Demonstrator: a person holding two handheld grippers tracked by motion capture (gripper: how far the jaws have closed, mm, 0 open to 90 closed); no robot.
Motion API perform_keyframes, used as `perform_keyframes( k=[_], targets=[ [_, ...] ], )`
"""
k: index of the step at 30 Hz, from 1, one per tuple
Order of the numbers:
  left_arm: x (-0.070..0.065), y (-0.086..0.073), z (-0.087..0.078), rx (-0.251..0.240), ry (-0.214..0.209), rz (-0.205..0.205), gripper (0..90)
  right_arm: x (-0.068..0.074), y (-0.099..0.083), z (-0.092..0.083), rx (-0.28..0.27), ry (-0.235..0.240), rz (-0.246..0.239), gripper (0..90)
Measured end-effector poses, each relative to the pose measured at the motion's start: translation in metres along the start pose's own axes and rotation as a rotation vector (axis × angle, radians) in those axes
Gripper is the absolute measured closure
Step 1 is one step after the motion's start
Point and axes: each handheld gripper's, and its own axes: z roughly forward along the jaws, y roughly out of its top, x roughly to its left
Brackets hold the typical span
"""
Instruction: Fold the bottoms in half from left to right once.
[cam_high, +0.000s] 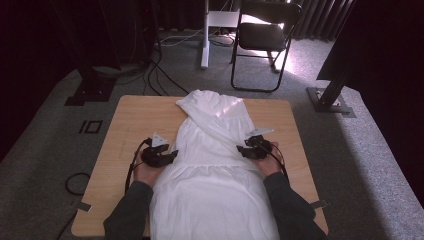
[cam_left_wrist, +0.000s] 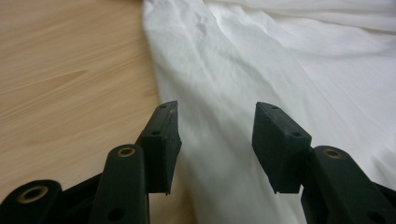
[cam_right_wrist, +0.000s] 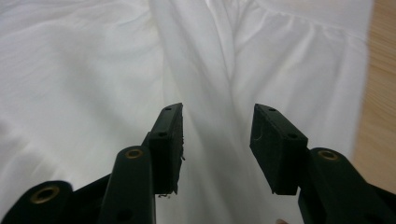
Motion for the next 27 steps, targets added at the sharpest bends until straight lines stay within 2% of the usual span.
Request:
perform_keyframes(
  k=[2,4,5,6,7,8,9,11,13,14,15,17,20,22,24,27],
  targets=[
    [-0.002,0.002,0.014,0.032,0.001,0.004,51.1,0.000,0.007,0.017,0.017,0.018,0.005,50.3],
    [-0.004,0.000,0.025,0.065,-0.003,0.002,51.3,0.000,0.010,0.032,0.049,0.011,-0.003,50.7],
    [-0.005,-0.002,0.028,0.072,-0.006,-0.004,51.7,-0.001,0.011,0.037,0.071,-0.002,-0.001,56.4],
    [-0.005,-0.004,0.030,0.075,-0.008,-0.013,52.0,-0.004,0.010,0.041,0.087,0.002,-0.001,70.8],
    [-0.004,-0.006,0.031,0.077,-0.010,-0.022,52.2,-0.007,0.010,0.042,0.094,0.007,-0.001,80.3],
    [-0.003,-0.009,0.032,0.078,-0.014,-0.032,52.3,-0.010,0.010,0.040,0.094,-0.019,0.017,86.7],
    [-0.002,-0.011,0.031,0.068,-0.017,-0.037,52.3,-0.015,0.011,0.034,0.077,-0.041,0.047,87.9],
    [-0.001,-0.013,0.029,0.066,-0.014,-0.039,52.2,-0.026,0.014,0.014,-0.010,-0.079,0.106,88.4],
    [-0.002,-0.014,0.029,0.066,-0.008,-0.025,52.3,-0.038,0.013,-0.006,-0.074,-0.138,0.132,89.0],
    [-0.002,-0.014,0.028,0.068,-0.004,-0.017,52.6,-0.043,0.011,-0.013,-0.092,-0.173,0.146,89.0],
    [-0.003,-0.015,0.028,0.065,-0.001,-0.017,52.6,-0.049,0.008,-0.017,-0.097,-0.187,0.169,88.9],
    [-0.004,-0.015,0.029,0.061,0.001,-0.017,52.5,-0.057,-0.002,-0.012,-0.064,-0.164,0.199,88.5],
    [-0.003,-0.014,0.028,0.072,-0.007,-0.024,52.5,-0.057,-0.015,0.009,0.014,-0.168,0.173,88.4],
    [-0.001,-0.011,0.027,0.074,-0.001,-0.016,50.7,-0.057,-0.021,0.019,0.033,-0.160,0.191,87.9],
    [0.003,-0.004,0.024,0.049,-0.001,-0.015,47.9,-0.058,-0.025,0.026,0.049,-0.156,0.206,87.4],
    [0.009,0.012,0.023,0.016,0.026,-0.021,43.5,-0.059,-0.028,0.027,0.046,-0.155,0.214,86.7]
  ],
)
